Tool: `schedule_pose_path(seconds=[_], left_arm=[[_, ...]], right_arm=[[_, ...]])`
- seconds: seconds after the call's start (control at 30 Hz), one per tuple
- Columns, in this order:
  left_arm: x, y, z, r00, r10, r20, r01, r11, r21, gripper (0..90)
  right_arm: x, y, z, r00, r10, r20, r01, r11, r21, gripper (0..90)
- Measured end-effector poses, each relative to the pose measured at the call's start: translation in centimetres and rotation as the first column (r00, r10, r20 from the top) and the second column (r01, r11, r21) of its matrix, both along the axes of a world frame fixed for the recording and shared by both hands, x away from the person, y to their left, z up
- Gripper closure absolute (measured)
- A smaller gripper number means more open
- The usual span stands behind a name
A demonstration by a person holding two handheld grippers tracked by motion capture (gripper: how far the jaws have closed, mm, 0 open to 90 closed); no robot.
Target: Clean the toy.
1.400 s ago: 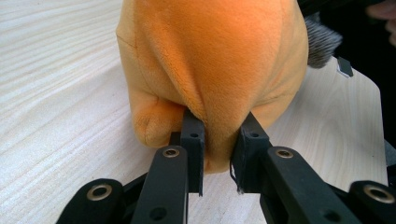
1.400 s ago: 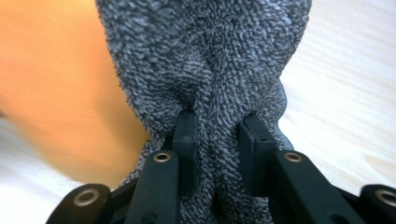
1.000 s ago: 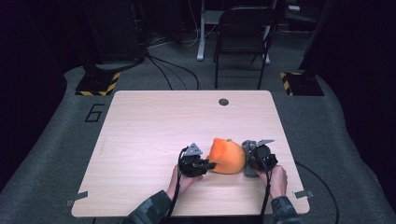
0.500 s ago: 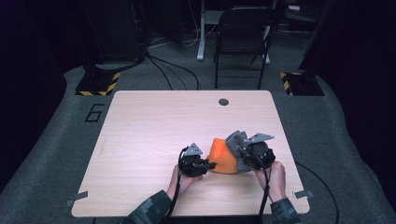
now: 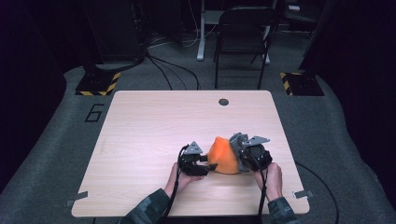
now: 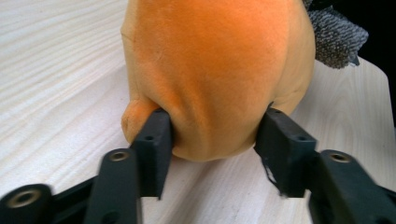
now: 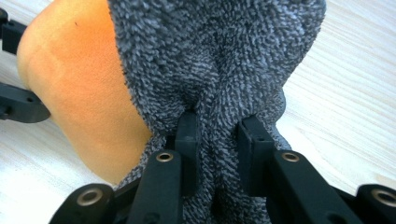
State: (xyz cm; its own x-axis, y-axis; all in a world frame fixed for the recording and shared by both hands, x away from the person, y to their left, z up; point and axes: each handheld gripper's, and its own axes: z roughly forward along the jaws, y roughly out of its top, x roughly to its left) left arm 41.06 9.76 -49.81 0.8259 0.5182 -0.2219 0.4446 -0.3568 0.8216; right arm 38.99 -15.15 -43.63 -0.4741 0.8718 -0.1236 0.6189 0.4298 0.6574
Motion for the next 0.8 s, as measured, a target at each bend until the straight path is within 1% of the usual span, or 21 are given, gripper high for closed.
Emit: schedule_pose_path(seconds=[0.03, 0.1, 0.17, 0.2, 0.23, 0.27, 0.3, 0.33, 0.37, 0.43, 0.5, 0.57, 0.6, 0.63, 0.67, 0.7, 0.73, 0.77, 0.8], left_arm=[[0.0, 0.1, 0.0, 1.0000, -0.003, 0.008, 0.003, 0.9999, 0.010, 43.0], [-0.1, 0.1, 0.2, 0.9986, -0.022, 0.048, 0.020, 0.9990, 0.040, 37.9], [-0.3, 0.1, 0.4, 0.9944, -0.040, 0.097, 0.033, 0.9966, 0.075, 34.0], [-0.4, 0.1, 0.4, 0.9914, -0.045, 0.123, 0.033, 0.9950, 0.094, 31.7], [-0.5, 0.0, 0.4, 0.9891, -0.047, 0.140, 0.030, 0.9927, 0.117, 31.3], [-0.5, 0.0, 0.3, 0.9865, -0.055, 0.155, 0.033, 0.9896, 0.140, 29.6], [-0.4, 0.0, 0.1, 0.9851, -0.061, 0.161, 0.037, 0.9884, 0.147, 28.8], [-0.4, -0.1, 0.0, 0.9837, -0.066, 0.167, 0.039, 0.9864, 0.160, 27.3], [-0.4, -0.1, -0.2, 0.9814, -0.073, 0.177, 0.042, 0.9841, 0.173, 26.0], [-0.3, -0.2, -0.4, 0.9769, -0.084, 0.196, 0.046, 0.9806, 0.191, 23.1], [-0.1, -0.2, -0.7, 0.9690, -0.095, 0.228, 0.047, 0.9776, 0.205, 21.5], [-0.1, -0.3, -0.8, 0.9623, -0.103, 0.252, 0.049, 0.9763, 0.211, 20.8], [0.0, -0.4, -0.8, 0.9589, -0.102, 0.265, 0.042, 0.9732, 0.226, 21.2], [0.0, -0.5, -0.9, 0.9574, -0.105, 0.269, 0.044, 0.9735, 0.224, 20.9], [0.1, -0.6, -1.0, 0.9541, -0.112, 0.278, 0.048, 0.9724, 0.228, 21.5], [0.1, -0.7, -1.1, 0.9524, -0.113, 0.283, 0.044, 0.9699, 0.240, 22.0], [0.1, -0.7, -1.1, 0.9498, -0.122, 0.288, 0.052, 0.9690, 0.242, 22.2], [0.1, -0.8, -1.2, 0.9481, -0.128, 0.291, 0.058, 0.9693, 0.239, 23.9], [0.1, -0.8, -1.2, 0.9449, -0.133, 0.299, 0.060, 0.9687, 0.241, 25.9]], right_arm=[[0.0, 0.0, 0.0, 1.0000, -0.001, 0.000, 0.001, 1.000, -0.002, 72.8], [0.0, 0.0, 0.0, 1.0000, 0.001, 0.000, -0.001, 1.000, -0.001, 72.8], [0.1, 0.0, 0.0, 1.0000, -0.006, 0.003, 0.006, 1.000, -0.003, 72.8], [0.1, 0.0, -0.1, 1.0000, 0.000, 0.001, 0.000, 1.000, -0.001, 72.8], [0.1, 0.0, 0.0, 0.9999, 0.004, -0.009, -0.004, 1.000, -0.005, 72.8], [0.1, 0.0, 0.0, 1.0000, 0.007, -0.004, -0.007, 1.000, -0.005, 72.8], [0.1, 0.0, -0.1, 1.0000, 0.004, 0.002, -0.004, 1.000, -0.001, 72.8], [0.1, -0.1, 0.0, 1.0000, -0.003, -0.008, 0.003, 1.000, 0.000, 72.7], [0.1, -0.1, -0.1, 1.0000, -0.004, -0.008, 0.004, 1.000, 0.003, 72.7], [0.2, -0.2, -0.1, 1.0000, 0.001, -0.005, -0.001, 1.000, 0.003, 72.8], [0.3, -0.2, -0.1, 1.0000, -0.002, -0.005, 0.002, 1.000, 0.006, 72.7], [0.3, -0.1, -0.2, 1.0000, -0.003, -0.005, 0.003, 1.000, 0.006, 72.8], [0.3, -0.1, -0.1, 0.9999, -0.005, -0.013, 0.005, 1.000, 0.007, 72.8], [0.3, -0.2, -0.1, 0.9999, -0.006, -0.013, 0.006, 1.000, 0.005, 72.7], [0.3, -0.2, -0.1, 0.9999, -0.008, -0.014, 0.008, 1.000, 0.005, 72.8], [0.3, -0.2, -0.1, 0.9998, -0.004, -0.020, 0.004, 1.000, 0.001, 72.8], [0.3, -0.1, -0.2, 0.9999, -0.008, -0.015, 0.008, 1.000, 0.009, 72.8], [0.3, -0.1, -0.2, 0.9999, -0.008, -0.013, 0.008, 1.000, 0.005, 72.8], [0.4, -0.2, -0.2, 0.9999, -0.007, -0.014, 0.007, 1.000, 0.005, 72.8]])
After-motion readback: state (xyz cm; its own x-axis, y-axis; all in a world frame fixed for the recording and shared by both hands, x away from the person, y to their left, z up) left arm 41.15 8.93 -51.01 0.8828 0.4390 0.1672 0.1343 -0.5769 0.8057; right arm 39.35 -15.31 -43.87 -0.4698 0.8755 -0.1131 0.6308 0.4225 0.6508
